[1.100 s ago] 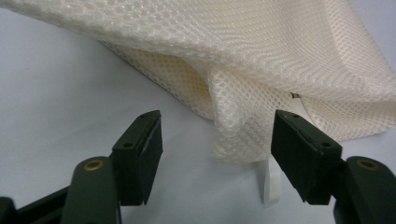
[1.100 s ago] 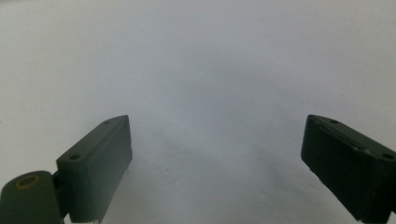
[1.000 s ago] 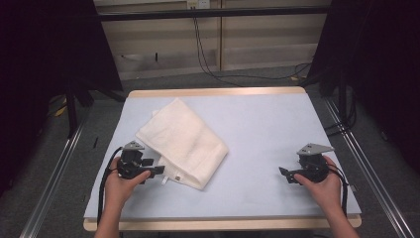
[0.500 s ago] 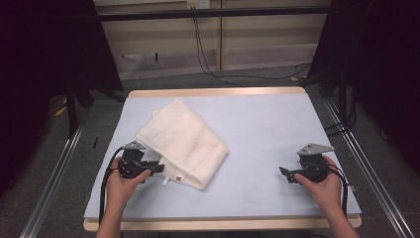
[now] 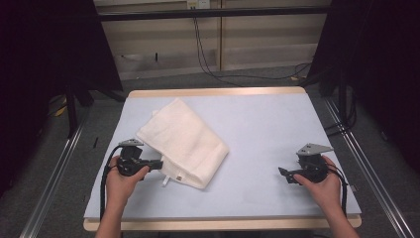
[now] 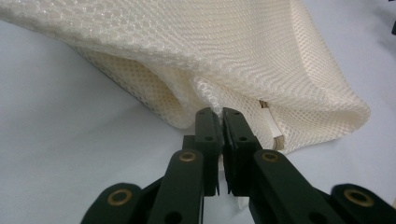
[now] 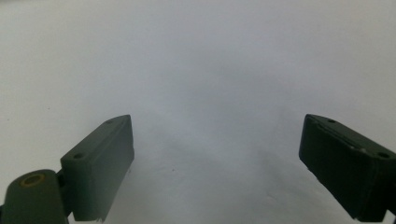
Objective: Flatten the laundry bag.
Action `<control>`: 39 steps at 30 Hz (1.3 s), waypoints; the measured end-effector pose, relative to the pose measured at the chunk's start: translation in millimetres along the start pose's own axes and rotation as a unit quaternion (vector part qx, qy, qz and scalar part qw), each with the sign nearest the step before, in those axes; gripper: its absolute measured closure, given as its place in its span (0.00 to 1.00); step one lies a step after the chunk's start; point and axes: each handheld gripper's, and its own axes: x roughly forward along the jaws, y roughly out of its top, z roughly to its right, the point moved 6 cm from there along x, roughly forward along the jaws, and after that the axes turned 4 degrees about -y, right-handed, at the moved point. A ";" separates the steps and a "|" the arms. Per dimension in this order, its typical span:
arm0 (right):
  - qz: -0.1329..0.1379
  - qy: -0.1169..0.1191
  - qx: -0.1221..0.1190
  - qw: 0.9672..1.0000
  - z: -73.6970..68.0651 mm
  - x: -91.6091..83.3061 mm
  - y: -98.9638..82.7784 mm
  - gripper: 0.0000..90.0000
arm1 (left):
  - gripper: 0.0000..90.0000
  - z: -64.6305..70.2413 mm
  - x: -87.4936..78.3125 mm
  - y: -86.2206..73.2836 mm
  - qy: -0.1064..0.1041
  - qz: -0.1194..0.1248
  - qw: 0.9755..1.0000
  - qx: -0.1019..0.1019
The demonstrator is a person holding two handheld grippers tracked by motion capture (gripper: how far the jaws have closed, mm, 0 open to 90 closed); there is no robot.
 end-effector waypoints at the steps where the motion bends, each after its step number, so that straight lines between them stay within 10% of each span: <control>1: 0.000 0.000 0.000 1.000 0.0 0.0 0.0 0.11 | 0.95 0.2 -0.1 0.8 0.000 0.002 1.000 -0.002; 39: 0.008 0.079 -0.054 0.995 -45.7 4.4 25.7 0.10 | 0.96 30.7 11.3 64.2 -0.025 0.037 0.999 -0.004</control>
